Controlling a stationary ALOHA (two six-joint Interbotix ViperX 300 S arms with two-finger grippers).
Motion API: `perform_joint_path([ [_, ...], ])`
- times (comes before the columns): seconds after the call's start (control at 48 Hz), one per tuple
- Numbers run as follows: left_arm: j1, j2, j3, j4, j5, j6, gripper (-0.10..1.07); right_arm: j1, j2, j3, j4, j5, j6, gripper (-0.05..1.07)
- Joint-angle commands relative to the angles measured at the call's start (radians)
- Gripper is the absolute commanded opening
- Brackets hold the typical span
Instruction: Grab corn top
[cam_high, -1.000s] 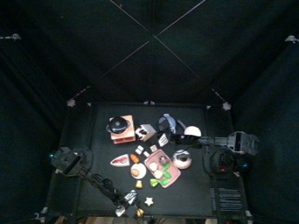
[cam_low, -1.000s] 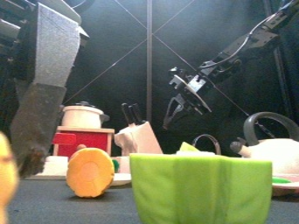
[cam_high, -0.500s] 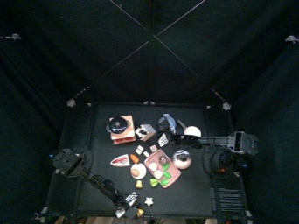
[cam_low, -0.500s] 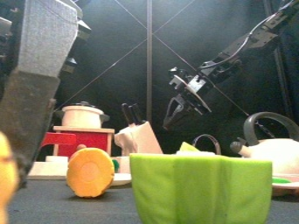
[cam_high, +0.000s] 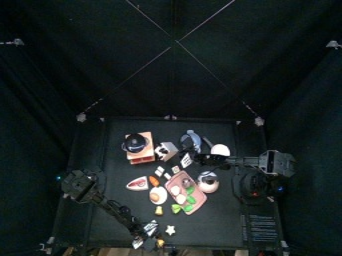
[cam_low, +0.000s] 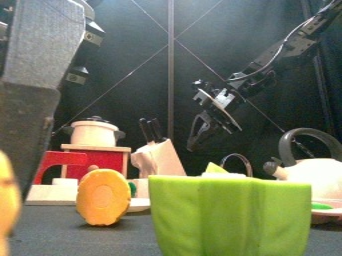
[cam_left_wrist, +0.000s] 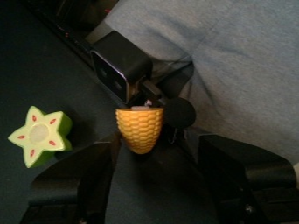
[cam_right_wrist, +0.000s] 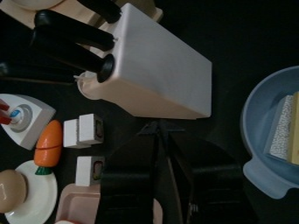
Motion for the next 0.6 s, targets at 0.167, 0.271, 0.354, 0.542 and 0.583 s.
perform_joint_path([
  [0.167, 0.020, -0.008, -0.025, 0.012, -0.035, 0.002, 0.88, -0.002, -0.005, -0.021, -0.003, -0.003, 0.000, 0.54],
  [0.271, 0.028, -0.006, -0.023, 0.015, -0.040, 0.002, 0.88, -0.002, -0.002, -0.025, -0.003, -0.003, 0.000, 0.54],
  [0.354, 0.034, -0.006, -0.025, 0.017, -0.044, 0.002, 0.88, -0.003, 0.000, -0.026, -0.003, -0.005, -0.002, 0.54],
  [0.542, 0.040, -0.006, -0.023, 0.028, -0.046, 0.002, 0.88, -0.005, 0.000, -0.026, -0.003, -0.003, -0.002, 0.54],
  [0.583, 0.040, -0.006, -0.023, 0.028, -0.046, 0.002, 0.88, -0.005, 0.000, -0.026, -0.003, -0.005, -0.002, 0.54],
])
